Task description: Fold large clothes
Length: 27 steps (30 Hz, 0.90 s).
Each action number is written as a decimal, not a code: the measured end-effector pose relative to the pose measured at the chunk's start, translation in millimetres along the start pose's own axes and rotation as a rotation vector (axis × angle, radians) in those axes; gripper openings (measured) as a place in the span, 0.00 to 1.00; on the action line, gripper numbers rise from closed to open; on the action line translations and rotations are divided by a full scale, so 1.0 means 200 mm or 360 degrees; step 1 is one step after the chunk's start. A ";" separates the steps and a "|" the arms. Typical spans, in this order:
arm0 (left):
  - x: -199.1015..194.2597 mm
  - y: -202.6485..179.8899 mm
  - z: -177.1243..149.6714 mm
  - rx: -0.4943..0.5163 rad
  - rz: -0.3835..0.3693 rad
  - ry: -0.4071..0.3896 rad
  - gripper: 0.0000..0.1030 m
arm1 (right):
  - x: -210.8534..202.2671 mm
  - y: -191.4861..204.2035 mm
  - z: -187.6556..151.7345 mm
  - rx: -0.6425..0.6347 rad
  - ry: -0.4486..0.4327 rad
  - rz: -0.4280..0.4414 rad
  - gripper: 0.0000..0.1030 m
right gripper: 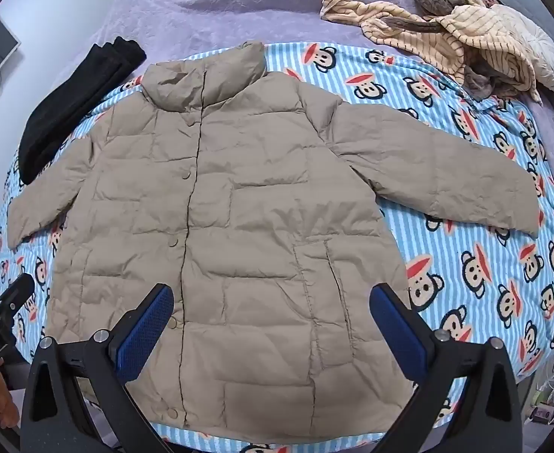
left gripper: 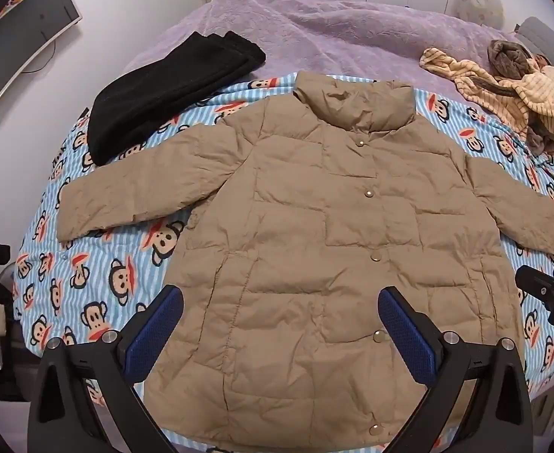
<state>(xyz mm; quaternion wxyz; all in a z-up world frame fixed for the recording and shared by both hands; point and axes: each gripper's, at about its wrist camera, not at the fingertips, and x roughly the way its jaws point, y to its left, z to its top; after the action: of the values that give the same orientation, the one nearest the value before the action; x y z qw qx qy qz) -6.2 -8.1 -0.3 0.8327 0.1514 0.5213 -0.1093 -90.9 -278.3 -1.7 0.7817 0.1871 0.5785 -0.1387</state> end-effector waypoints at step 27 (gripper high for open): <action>-0.03 -0.10 0.04 -0.0072 -0.0115 0.0067 1.00 | -0.02 -0.05 0.00 -0.0053 -0.0028 -0.0084 1.00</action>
<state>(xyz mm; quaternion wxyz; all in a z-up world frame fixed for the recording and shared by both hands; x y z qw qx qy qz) -8.7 -29.1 6.7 0.8202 0.1159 0.5462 -0.1243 -97.5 -286.8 1.4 0.7858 0.1575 0.5787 -0.1513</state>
